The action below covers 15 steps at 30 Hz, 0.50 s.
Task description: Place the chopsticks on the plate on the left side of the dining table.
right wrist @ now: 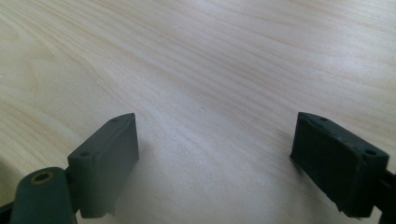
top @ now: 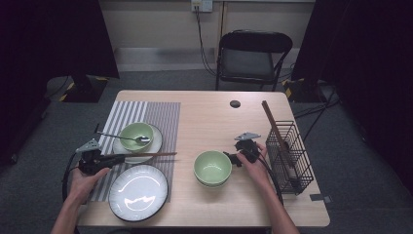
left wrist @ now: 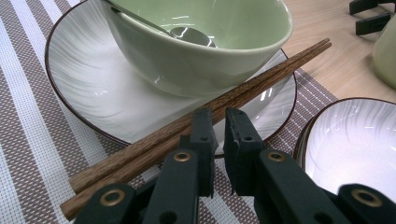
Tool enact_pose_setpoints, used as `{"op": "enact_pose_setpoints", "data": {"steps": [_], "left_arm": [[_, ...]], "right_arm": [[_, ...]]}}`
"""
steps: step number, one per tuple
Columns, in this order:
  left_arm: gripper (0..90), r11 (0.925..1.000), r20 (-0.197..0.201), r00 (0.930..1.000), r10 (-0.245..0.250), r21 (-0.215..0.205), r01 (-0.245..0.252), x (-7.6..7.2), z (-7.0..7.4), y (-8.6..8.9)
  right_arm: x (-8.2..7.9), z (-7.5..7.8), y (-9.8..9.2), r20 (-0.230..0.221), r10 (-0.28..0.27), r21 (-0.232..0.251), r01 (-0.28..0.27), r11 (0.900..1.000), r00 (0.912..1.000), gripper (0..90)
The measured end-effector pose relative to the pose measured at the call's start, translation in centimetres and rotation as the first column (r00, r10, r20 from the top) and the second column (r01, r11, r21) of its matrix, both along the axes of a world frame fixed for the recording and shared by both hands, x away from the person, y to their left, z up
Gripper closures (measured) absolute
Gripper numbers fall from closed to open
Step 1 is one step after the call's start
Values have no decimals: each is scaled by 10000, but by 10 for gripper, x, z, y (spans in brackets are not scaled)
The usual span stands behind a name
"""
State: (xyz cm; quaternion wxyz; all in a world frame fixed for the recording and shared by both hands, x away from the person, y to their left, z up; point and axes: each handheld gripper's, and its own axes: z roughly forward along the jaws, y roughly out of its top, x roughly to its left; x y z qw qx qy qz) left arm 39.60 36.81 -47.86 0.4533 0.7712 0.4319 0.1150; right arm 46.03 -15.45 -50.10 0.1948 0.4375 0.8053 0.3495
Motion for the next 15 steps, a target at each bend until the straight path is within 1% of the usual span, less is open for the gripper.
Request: {"op": "enact_pose_setpoints", "data": {"steps": [15], "left_arm": [[794, 10000, 152, 9999, 13, 24, -13, 1, -1, -1]], "right_arm": [[0, 0, 0, -11, -24, -10, 24, 10000, 10000, 137]]}}
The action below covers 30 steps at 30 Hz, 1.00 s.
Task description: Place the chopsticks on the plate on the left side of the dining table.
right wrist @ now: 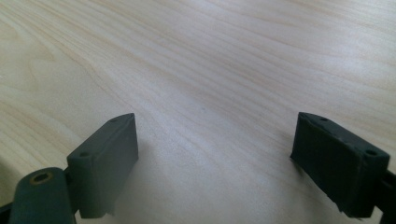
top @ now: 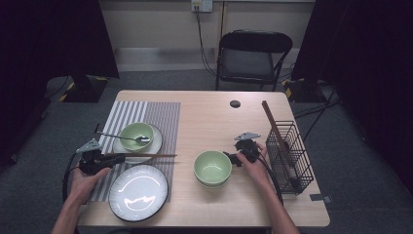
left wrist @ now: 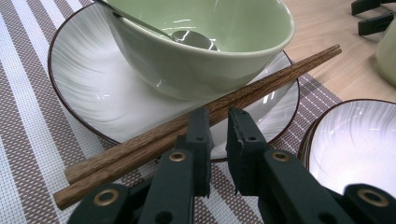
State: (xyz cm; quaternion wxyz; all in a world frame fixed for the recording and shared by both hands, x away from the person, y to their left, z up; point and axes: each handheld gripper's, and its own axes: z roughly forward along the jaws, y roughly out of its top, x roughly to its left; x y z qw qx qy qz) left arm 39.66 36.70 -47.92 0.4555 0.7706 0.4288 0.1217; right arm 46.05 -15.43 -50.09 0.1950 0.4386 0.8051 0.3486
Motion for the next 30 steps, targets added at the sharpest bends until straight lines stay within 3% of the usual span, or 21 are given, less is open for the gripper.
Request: {"op": "enact_pose_setpoints", "data": {"steps": [11, 23, 30], "left_arm": [[762, 10000, 52, 10000, -5, 95, 5, 0, 1, -3], [740, 9997, 330, 9994, -127, -184, 133, -2, 10, -3], [639, 9976, 480, 9978, 465, -527, -440, -7, 18, 12]], "right_arm": [[0, 0, 0, -1, 5, -8, -5, 10000, 10000, 137], [0, 0, 0, 1, 4, -7, -4, 10000, 10000, 137], [0, 0, 0, 0, 5, -9, -5, 10000, 10000, 137]]}}
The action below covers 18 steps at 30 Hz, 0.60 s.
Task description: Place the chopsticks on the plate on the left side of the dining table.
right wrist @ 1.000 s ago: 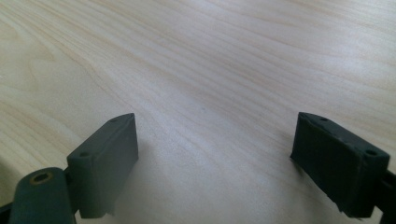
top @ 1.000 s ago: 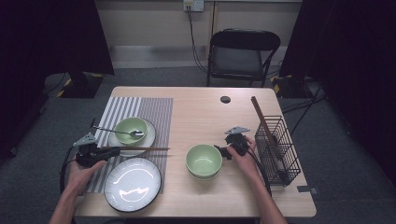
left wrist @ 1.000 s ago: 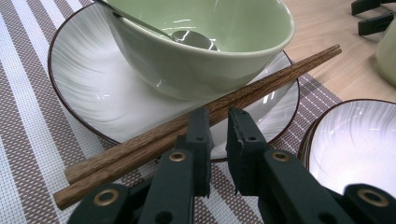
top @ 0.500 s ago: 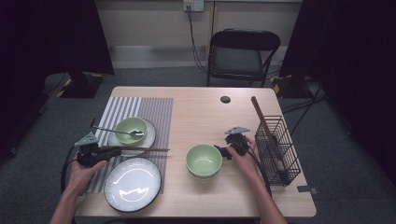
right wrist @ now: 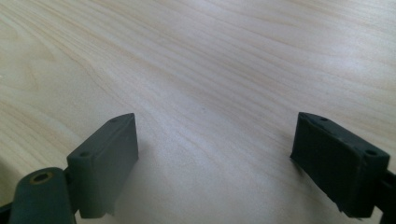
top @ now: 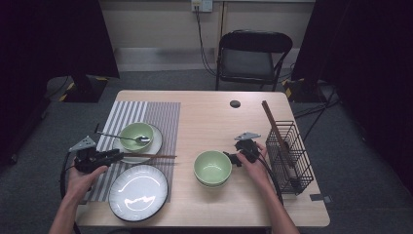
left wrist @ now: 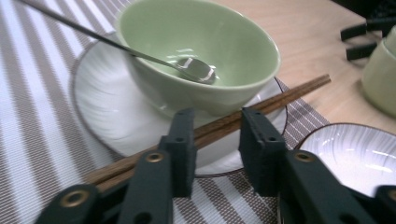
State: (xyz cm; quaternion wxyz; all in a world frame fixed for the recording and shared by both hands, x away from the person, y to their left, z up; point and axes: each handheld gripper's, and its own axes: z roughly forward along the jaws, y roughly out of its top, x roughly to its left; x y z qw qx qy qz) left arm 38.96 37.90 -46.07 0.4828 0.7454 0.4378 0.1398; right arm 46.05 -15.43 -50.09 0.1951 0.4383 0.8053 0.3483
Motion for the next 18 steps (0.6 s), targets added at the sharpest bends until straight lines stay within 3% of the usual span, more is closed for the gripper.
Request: {"op": "enact_pose_setpoints", "data": {"steps": [3, 8, 13, 18], "left_arm": [[579, 9984, 258, 9984, 508, -253, -501, -4, 8, 12], [463, 9944, 212, 9946, 1016, -328, -1009, -9, 12, 24], [384, 9885, -204, 9884, 1505, 189, -1501, -12, 0, 34], [362, 9884, -512, 9888, 1399, 663, -1364, -15, -13, 35]], "right_arm": [[0, 0, 0, 8, -1, -7, 1, 10000, 10000, 137], [0, 0, 0, 7, -1, -16, 1, 10000, 10000, 137], [0, 0, 0, 10, 7, 2, -7, 10000, 10000, 138], [0, 0, 0, 6, -2, -12, 2, 10000, 10000, 137]]}}
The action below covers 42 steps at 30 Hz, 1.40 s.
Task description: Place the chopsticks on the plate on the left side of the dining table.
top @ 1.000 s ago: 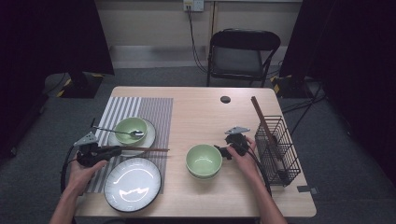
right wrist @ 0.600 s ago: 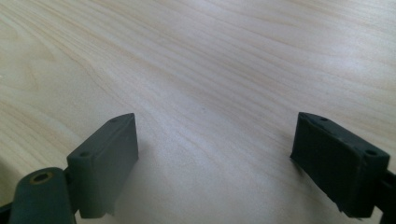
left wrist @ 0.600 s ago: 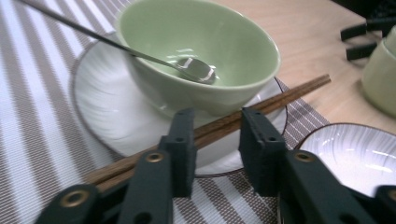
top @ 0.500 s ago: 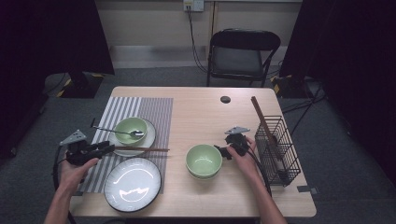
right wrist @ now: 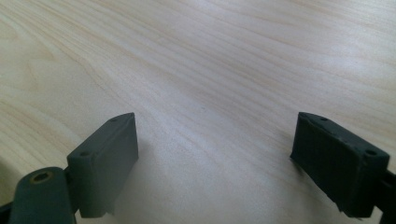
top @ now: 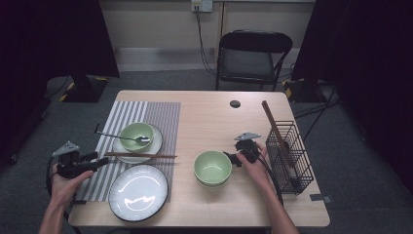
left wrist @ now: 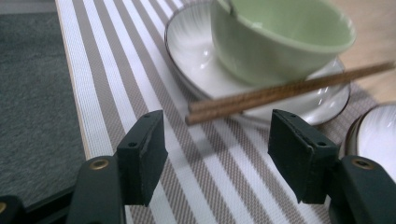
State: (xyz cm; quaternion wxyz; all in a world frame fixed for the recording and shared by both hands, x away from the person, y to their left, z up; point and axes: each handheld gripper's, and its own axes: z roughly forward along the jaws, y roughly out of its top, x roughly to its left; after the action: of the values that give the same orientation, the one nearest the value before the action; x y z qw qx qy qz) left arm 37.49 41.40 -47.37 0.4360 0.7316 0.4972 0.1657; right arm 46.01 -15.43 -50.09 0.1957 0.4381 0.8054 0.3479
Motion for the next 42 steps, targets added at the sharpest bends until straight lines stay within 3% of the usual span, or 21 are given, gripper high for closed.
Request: {"op": "enact_pose_setpoints", "data": {"steps": [4, 10, 35, 42], "left_arm": [[350, 9992, -79, 9999, -126, 367, 129, 1, -3, -5], [343, 9982, -221, 9993, -288, 520, 300, 5, -6, -12], [342, 9972, -373, 9978, -550, 489, 568, 9, -7, -21], [323, 9982, -244, 9989, -390, 448, 401, 8, -2, -20]], "right_arm": [[0, 0, 0, 0, 7, 16, -7, 10000, 10000, 137], [0, 0, 0, 2, 8, 15, -8, 10000, 10000, 137], [0, 0, 0, 2, 1, -7, -1, 10000, 10000, 137], [0, 0, 0, -1, 0, -4, 0, 10000, 10000, 137]]}}
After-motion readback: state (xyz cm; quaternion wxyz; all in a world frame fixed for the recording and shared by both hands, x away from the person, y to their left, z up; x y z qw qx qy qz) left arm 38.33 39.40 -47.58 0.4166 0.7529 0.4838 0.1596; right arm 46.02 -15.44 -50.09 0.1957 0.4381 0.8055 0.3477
